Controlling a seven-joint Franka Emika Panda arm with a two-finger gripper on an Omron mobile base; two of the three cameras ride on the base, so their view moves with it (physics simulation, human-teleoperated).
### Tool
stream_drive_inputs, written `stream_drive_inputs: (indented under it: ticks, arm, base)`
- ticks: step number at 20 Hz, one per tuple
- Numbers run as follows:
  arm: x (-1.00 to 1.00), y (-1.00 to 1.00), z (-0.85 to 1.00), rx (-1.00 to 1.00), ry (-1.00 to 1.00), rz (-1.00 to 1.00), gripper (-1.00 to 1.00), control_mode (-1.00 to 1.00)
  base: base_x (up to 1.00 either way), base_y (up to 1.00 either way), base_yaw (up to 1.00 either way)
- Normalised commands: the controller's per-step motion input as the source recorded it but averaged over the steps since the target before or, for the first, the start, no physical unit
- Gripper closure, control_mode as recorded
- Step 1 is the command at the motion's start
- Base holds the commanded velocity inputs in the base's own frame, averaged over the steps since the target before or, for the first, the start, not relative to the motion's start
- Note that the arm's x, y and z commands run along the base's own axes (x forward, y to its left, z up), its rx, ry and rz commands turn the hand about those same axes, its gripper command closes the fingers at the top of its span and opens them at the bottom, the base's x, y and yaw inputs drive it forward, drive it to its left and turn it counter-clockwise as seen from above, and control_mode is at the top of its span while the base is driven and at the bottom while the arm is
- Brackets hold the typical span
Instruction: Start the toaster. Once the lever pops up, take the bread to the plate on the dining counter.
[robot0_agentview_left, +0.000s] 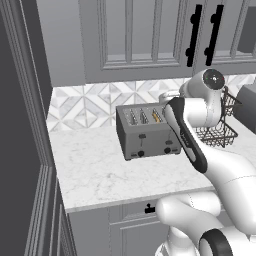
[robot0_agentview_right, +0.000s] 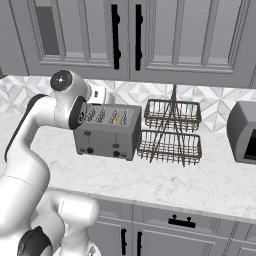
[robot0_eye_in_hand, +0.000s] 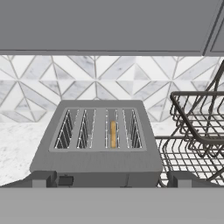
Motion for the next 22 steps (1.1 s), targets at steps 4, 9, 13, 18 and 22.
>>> stream_drive_inputs:
  ticks: [4, 9, 13, 18, 22]
  arm:
    - [0.0, 0.0, 0.0, 0.0, 0.0, 0.0, -1.0, -1.0]
    - [0.0, 0.0, 0.0, 0.0, 0.0, 0.0, -1.0, -1.0]
    - [0.0, 0.0, 0.0, 0.0, 0.0, 0.0, -1.0, -1.0]
    - [0.0, 0.0, 0.0, 0.0, 0.0, 0.0, -1.0, -1.0]
    - [0.0, 0.0, 0.0, 0.0, 0.0, 0.0, -1.0, -1.0]
  base:
    - [0.0, 0.0, 0.0]
    - [0.0, 0.0, 0.0]
    - [0.0, 0.0, 0.0]
    - [0.0, 0.0, 0.0]
    - [0.0, 0.0, 0.0]
